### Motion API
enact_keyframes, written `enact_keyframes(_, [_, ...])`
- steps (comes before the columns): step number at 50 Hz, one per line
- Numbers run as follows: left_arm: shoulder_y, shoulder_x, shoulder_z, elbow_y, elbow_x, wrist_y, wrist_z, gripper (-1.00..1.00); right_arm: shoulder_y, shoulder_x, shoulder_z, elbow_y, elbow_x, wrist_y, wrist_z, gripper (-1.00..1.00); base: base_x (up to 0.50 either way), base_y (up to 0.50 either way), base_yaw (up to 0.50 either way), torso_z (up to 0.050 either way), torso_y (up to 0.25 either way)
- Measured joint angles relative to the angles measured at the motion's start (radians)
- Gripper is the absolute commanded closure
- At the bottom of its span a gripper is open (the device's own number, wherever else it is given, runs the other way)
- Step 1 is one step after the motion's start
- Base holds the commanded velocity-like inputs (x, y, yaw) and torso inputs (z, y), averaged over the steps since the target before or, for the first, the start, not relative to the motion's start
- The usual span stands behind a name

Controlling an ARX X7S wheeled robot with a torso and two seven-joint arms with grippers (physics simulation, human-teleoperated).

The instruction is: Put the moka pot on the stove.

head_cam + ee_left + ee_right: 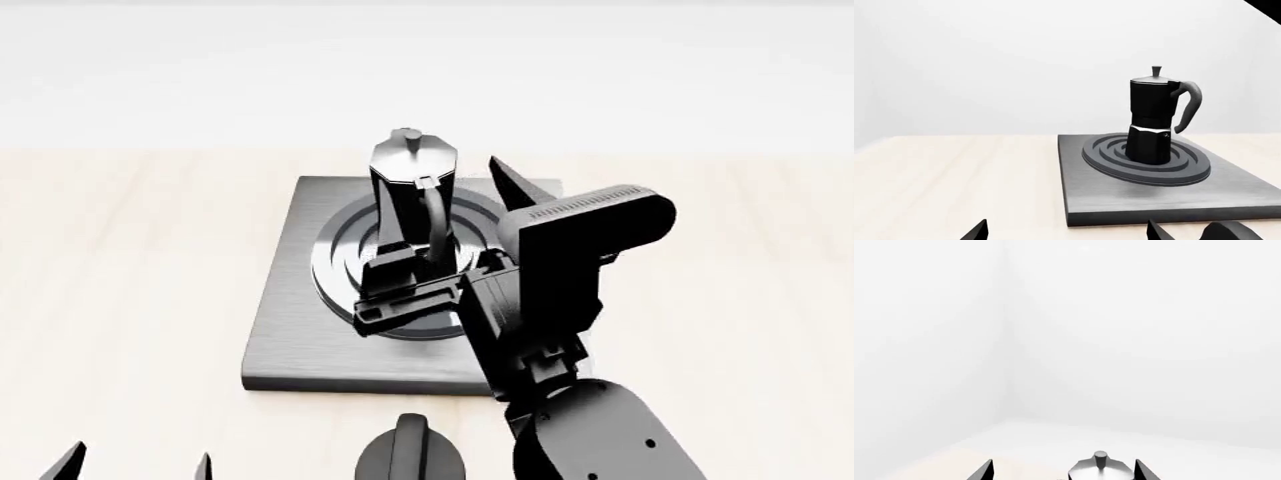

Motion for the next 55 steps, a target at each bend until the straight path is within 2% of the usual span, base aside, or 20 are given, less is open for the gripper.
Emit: enact_keyframes(55, [0.004,-0.006,0.013,0.009,0.004,0.003,-0.013,-1.00,-0.254,0.263,0.057,-0.520,-0.037,-0.097,0.180,-1.00,0.00,0.00,0.00,0.000,0.000])
